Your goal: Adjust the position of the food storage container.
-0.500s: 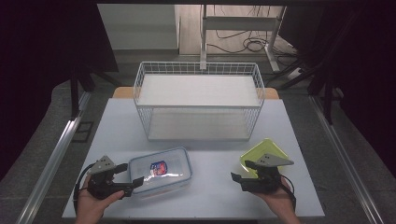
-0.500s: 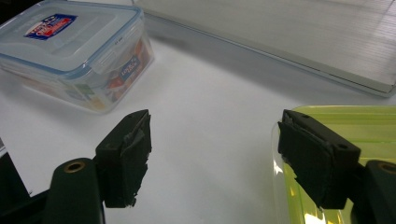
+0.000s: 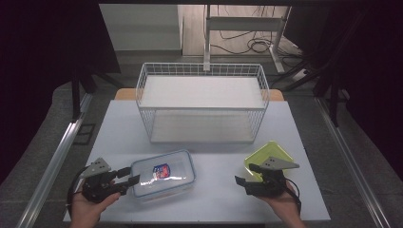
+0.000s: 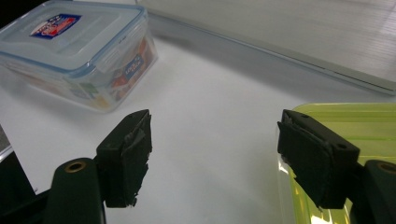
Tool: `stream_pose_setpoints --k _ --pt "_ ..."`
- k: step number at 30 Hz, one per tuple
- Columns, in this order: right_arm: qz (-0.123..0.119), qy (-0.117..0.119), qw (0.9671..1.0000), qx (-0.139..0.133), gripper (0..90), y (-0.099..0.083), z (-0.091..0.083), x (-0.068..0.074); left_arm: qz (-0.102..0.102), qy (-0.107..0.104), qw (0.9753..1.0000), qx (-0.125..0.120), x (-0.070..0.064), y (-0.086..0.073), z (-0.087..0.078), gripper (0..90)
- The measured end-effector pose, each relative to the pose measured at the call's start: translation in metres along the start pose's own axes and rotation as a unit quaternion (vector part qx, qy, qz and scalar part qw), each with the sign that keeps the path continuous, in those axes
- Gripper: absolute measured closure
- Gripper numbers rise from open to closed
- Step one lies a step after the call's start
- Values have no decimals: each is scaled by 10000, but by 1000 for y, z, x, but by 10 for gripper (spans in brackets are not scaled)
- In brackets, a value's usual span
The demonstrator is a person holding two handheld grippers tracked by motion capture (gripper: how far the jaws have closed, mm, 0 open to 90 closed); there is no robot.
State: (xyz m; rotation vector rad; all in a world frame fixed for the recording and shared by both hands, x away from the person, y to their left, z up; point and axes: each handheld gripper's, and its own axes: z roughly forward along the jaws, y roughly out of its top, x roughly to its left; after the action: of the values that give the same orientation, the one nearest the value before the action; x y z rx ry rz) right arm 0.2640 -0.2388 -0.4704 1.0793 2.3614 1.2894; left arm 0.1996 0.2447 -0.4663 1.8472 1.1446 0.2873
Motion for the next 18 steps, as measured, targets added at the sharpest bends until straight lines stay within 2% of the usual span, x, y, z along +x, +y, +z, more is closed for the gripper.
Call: stream_pose_setpoints --k 3,5,7,8,9,12,13,15,18 --pt "-49 3 10000 -33 267 1 0 3 -80 -19 10000 -38 11 -3 -14 826" --pt "-97 5 10000 -19 267 1 0 6 -198 13 9998 -12 19 -6 -17 889" --pt "-131 6 9999 -6 267 2 1 7 -336 73 9993 109 25 -12 -17 900" --pt "-146 6 9999 -5 267 2 1 7 -336 73 9993 109 25 -12 -17 900" --pt "-147 3 9999 2 267 3 1 7 -457 165 9985 250 30 -18 -15 900" --pt "-145 0 9999 1 267 3 1 6 -604 240 9970 430 36 -28 -10 900" --pt "-145 0 9999 1 267 3 1 6 -604 240 9970 430 36 -28 -10 899" --pt "-147 2 9999 -5 267 3 1 5 -688 291 9952 638 39 -34 -1 898" --pt "-158 8 9999 -3 267 4 0 6 -723 283 9944 723 41 -33 7 893"
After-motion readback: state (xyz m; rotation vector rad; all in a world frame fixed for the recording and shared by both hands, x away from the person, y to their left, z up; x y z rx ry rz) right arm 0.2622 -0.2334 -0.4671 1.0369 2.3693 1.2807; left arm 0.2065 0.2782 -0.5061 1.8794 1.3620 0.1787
